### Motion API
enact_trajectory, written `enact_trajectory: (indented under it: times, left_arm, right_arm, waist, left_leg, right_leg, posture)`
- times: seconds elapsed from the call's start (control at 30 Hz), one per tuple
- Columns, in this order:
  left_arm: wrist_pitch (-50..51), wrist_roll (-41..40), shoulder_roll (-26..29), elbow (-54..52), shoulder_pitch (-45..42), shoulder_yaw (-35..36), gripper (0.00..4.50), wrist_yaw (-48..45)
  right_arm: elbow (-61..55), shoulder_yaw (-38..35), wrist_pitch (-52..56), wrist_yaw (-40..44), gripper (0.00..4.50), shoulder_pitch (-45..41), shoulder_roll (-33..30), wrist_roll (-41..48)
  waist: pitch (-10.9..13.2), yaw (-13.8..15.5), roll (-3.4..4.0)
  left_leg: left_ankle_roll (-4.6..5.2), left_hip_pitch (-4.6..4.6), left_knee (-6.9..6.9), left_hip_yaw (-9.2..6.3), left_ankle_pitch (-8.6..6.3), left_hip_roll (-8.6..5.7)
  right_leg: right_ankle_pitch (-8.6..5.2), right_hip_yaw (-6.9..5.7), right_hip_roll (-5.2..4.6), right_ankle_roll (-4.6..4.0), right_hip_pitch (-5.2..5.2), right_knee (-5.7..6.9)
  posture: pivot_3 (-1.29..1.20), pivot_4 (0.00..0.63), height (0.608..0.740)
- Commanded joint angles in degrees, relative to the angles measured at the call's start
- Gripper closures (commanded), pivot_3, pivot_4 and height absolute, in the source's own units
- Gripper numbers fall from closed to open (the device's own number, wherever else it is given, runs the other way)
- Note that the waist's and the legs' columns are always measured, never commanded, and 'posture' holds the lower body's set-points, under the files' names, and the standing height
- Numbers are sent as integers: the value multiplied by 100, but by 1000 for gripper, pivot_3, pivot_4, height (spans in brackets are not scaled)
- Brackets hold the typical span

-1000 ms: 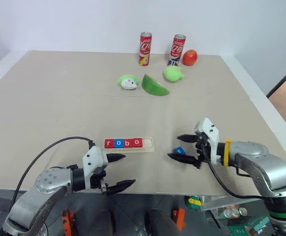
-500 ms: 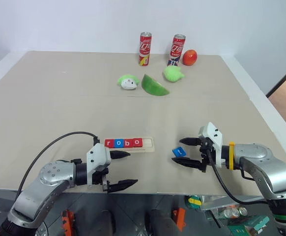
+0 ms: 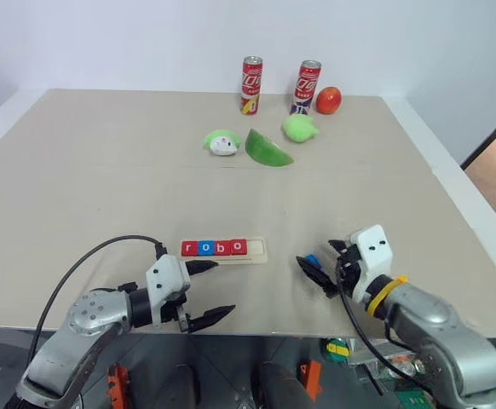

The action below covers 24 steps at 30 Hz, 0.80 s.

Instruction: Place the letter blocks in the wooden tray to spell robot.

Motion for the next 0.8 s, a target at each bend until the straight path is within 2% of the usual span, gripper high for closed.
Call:
enact_trajectory:
  times: [0.03,0.33,0.4,0.63,0.8]
  left_arm:
    - [-153,-16,-67,-181,-56,105,0,83]
    - [-162,33,-52,-147,-78,45,0,39]
    - [-160,43,-46,-140,-77,40,0,37]
    - [-97,48,-37,-172,-53,25,0,67]
    - [-43,40,-23,-210,-31,6,0,74]
  right_arm:
    - [-256,263,25,-364,10,119,194,-171]
    - [262,483,-213,-618,10,233,551,-409]
    - [258,503,-216,-632,894,224,621,-403]
    - [175,617,-59,-957,3247,2,1012,-473]
    - [222,780,-11,-1216,3268,-476,1351,-564]
  waist:
    - [-1,1,-1]
    - [-3,-1,-2]
    - [-3,-2,-3]
    - [-4,-4,-3]
    - [-4,-7,-3]
  left_leg:
    - [0,0,1,1,0,0]
    - [0,0,0,1,0,1]
    - [0,0,1,-1,0,2]
    - [0,1,-1,0,0,6]
    - [0,-1,-3,1,0,6]
  right_leg:
    - [-1,2,-1,-1,0,0]
    - [-1,0,5,-2,1,0]
    - [-1,-2,6,-3,1,0]
    - [0,-2,7,-5,0,0]
    - [0,0,8,-4,-3,0]
  posture:
    - [0,150,740]
    - [0,150,740]
    - [0,150,740]
    - [0,150,740]
    - [0,150,740]
